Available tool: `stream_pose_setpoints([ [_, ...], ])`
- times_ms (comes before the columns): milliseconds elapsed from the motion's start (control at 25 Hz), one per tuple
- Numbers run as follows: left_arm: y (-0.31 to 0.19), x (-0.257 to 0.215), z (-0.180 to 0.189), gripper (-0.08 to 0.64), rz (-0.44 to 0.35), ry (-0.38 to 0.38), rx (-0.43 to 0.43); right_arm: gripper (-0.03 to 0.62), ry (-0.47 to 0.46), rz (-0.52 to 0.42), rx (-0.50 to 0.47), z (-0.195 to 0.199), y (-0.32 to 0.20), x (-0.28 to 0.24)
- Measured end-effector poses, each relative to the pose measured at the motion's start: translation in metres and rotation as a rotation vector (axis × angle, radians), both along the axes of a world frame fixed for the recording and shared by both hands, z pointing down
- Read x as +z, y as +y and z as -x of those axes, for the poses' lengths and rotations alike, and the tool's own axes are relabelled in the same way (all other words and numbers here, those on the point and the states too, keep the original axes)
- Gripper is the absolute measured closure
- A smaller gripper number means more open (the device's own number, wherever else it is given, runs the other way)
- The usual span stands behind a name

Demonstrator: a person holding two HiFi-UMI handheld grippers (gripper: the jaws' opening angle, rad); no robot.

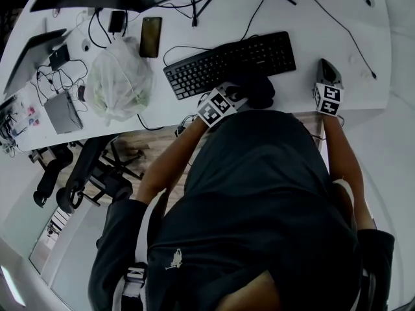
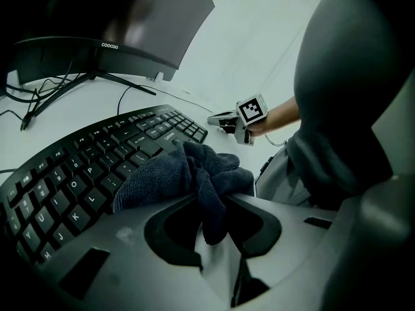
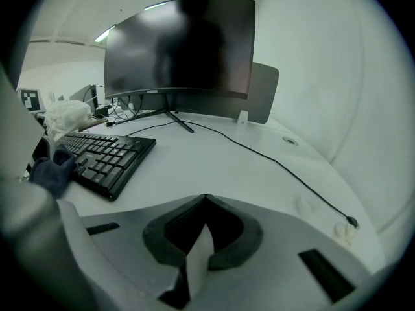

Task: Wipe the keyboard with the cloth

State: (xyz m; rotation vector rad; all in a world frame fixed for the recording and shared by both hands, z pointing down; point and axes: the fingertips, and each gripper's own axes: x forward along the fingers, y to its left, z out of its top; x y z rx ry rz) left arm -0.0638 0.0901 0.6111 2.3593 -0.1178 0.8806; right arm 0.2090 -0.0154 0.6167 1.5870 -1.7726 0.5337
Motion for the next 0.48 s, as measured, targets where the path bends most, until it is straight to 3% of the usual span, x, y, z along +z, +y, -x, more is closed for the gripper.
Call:
stream_pose_setpoints([
  [200, 0.002, 0.0, -0.003, 0.474, 0.019, 0.004, 0.042, 0.583, -0.033, 0.016, -0.002, 0.0, 0.0, 0.001],
  [480, 0.006, -0.003, -0.021, 0.474, 0.048, 0.016, 0.096, 0.583, -0.155, 0.06, -0.003, -0.003, 0.0, 0.003],
])
